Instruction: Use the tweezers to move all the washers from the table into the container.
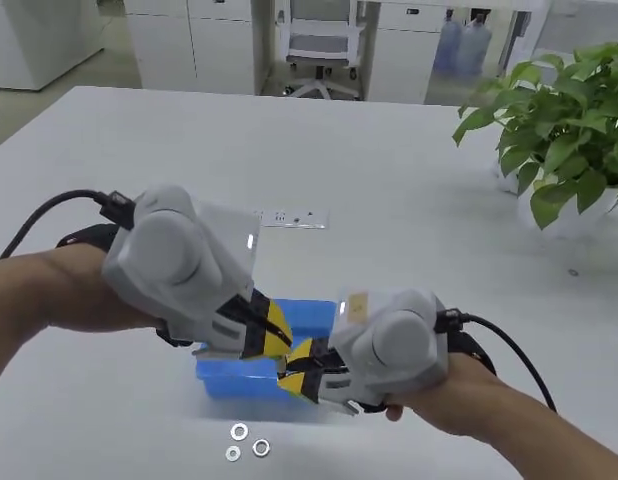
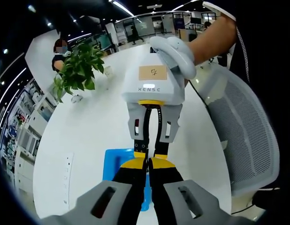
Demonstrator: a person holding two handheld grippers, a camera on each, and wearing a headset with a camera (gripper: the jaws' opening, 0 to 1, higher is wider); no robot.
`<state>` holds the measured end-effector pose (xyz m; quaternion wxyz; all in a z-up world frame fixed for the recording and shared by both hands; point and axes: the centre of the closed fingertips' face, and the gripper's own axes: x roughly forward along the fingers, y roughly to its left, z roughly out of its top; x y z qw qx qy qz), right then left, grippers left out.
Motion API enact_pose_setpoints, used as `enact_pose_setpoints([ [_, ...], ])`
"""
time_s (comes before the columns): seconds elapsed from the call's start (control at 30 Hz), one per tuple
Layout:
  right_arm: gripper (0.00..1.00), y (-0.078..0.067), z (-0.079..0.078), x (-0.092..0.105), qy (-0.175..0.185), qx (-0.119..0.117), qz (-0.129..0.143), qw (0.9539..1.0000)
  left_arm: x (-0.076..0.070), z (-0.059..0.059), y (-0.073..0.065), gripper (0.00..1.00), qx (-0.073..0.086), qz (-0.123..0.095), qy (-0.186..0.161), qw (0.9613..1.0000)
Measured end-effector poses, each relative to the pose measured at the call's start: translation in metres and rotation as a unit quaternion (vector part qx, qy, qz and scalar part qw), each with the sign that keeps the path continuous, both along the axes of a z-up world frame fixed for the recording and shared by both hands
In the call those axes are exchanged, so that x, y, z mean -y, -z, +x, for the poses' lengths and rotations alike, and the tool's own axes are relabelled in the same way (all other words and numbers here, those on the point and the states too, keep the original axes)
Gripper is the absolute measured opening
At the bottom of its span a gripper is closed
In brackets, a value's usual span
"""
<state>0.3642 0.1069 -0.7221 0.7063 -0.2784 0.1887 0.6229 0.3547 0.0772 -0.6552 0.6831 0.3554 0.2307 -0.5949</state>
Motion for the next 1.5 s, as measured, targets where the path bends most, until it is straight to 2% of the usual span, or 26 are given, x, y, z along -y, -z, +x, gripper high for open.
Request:
enact_pose_setpoints([
  [0.2,0.09,-0.001,0.009,-0.002,0.001,0.002,0.001,1.0000,-0.002,0.009,-0.001,0.05,0.001,-0.003,-0.004,1.0000],
  [0.63,0.09,0.007,0.027,-0.010,0.006,0.000,0.005,1.0000,-0.011,0.027,0.006,0.05,-0.002,-0.006,-0.018,0.9998],
  [1.2,0.10,0.026,0.043,-0.018,0.008,-0.016,0.000,0.9998,-0.022,0.047,0.026,0.05,-0.016,-0.008,-0.031,0.9994],
  [1.5,0.10,0.038,0.050,-0.020,0.009,-0.023,-0.004,0.9997,-0.024,0.052,0.036,0.06,-0.024,-0.011,-0.037,0.9990],
])
